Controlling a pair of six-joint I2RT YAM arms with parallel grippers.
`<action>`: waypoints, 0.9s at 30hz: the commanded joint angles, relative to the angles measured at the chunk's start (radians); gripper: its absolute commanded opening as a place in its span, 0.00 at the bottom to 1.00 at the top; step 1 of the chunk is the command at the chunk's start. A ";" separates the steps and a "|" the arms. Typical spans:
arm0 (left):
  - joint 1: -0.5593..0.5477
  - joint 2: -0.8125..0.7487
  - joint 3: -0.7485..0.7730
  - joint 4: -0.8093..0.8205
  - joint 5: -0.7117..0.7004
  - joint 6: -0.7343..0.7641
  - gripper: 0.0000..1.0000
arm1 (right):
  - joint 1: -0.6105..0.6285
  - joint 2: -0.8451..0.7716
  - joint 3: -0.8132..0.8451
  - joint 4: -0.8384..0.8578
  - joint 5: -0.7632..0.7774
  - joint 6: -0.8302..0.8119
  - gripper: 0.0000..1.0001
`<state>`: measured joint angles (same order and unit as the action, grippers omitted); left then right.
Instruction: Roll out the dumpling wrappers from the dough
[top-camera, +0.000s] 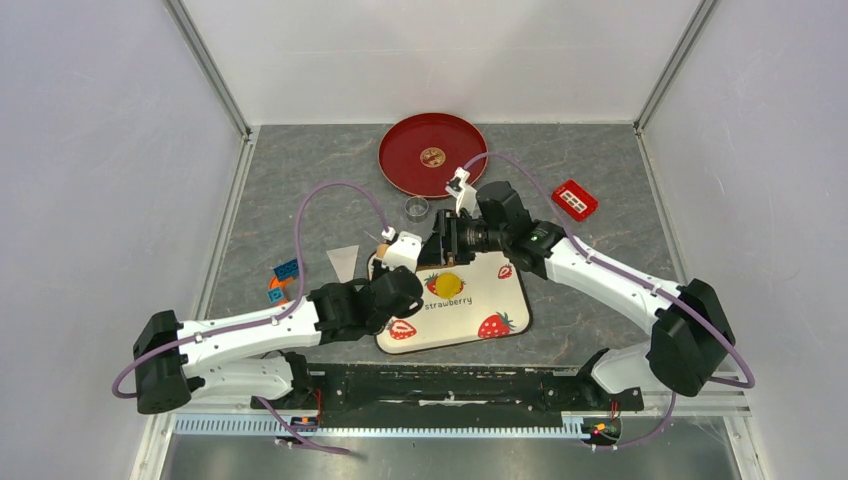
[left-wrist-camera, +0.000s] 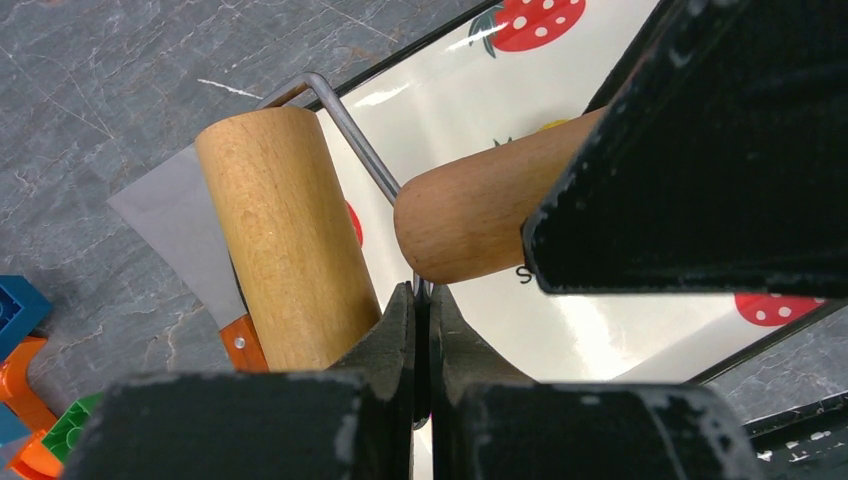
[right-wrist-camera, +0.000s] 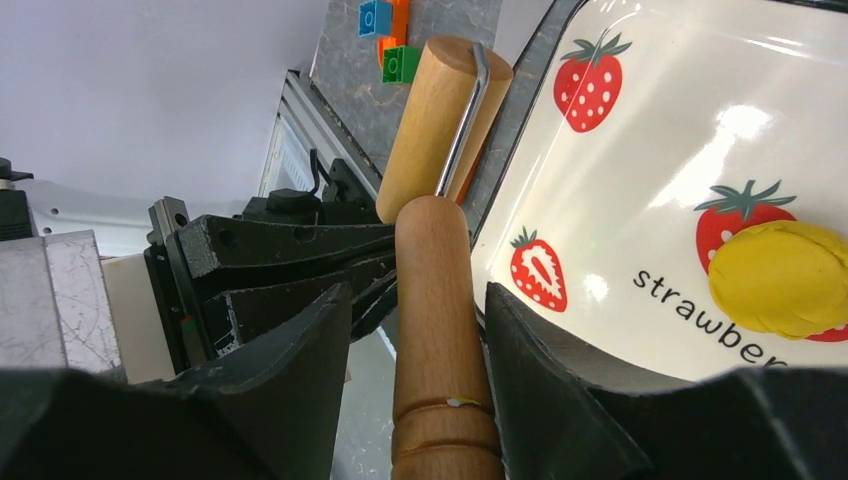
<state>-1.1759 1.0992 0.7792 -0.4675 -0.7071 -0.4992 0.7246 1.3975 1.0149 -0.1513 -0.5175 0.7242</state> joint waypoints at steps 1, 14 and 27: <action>-0.006 0.003 0.054 0.034 -0.070 0.018 0.02 | 0.015 0.011 0.047 0.008 -0.027 -0.008 0.54; -0.006 0.011 0.058 0.039 -0.037 0.004 0.08 | 0.022 0.025 0.049 -0.014 -0.037 -0.036 0.00; 0.154 0.022 0.013 0.240 0.565 -0.144 0.66 | -0.043 -0.016 0.176 -0.421 0.212 -0.367 0.00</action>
<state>-1.1198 1.1656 0.8303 -0.3836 -0.4179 -0.5354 0.7265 1.4235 1.1202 -0.4595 -0.3931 0.4976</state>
